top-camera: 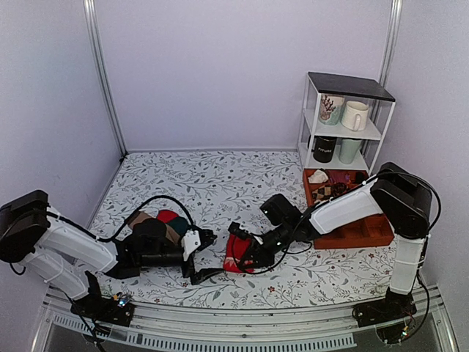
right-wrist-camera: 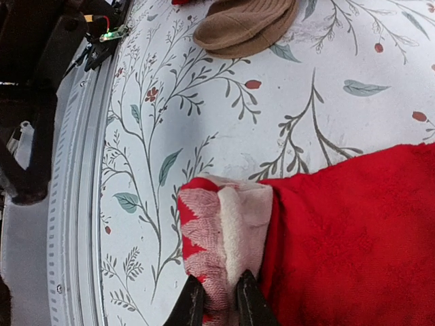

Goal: Roll the socks
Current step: Roll a pair of socks at the center of the board.

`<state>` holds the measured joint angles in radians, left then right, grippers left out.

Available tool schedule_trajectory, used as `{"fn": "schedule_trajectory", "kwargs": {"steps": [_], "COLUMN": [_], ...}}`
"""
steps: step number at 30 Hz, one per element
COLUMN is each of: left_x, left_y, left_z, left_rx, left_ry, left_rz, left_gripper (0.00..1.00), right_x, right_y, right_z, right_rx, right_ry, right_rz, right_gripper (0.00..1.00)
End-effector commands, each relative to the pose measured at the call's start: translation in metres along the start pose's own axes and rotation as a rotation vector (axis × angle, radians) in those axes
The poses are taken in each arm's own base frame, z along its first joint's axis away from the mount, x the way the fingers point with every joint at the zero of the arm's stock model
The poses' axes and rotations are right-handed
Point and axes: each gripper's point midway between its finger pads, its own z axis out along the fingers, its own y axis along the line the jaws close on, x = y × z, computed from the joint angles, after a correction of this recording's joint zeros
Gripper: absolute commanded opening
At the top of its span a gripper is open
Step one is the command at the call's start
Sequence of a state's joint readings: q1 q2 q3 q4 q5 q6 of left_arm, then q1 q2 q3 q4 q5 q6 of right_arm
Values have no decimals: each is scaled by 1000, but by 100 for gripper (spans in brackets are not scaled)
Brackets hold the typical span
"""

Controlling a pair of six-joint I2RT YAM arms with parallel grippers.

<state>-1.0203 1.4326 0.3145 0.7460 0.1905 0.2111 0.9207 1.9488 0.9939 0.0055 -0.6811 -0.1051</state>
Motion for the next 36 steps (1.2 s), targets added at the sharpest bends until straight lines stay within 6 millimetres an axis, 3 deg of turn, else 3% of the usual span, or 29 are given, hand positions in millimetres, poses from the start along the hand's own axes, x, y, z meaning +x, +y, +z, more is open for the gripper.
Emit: {"fn": "schedule_trajectory", "kwargs": {"steps": [1,7,12,14,17,19,29,34,36], "left_x": [-26,-16,7,14,34,46,61,63,65], "left_y": [17,-12,-11,-9,-6,-7,0,-6,-9], "left_z": [-2,23,32,35,45,51,59,60,61], "left_rx": [-88,163,154,149,162,169,136,175,192], "left_ry": [-117,-63,0,18,84,127,188,209,225], "left_rz": [75,19,30,26,-17,-42,-58,-78,-100], "left_gripper": [100,99,91,83,57,50,48,8,0], "right_x": [95,100,103,103,104,105,108,107,106], "right_y": [-9,-9,-8,-8,-8,-7,-7,-8,-8], "right_z": [9,13,13,13,14,15,14,14,14], "right_rx": [24,9,3,0,-6,-12,-18,-17,-13], "right_ry": [295,310,320,320,325,327,335,335,333], "right_rz": [280,309,315,316,320,324,336,334,332], "right_gripper": [13,13,13,13,13,13,13,13,13]}}
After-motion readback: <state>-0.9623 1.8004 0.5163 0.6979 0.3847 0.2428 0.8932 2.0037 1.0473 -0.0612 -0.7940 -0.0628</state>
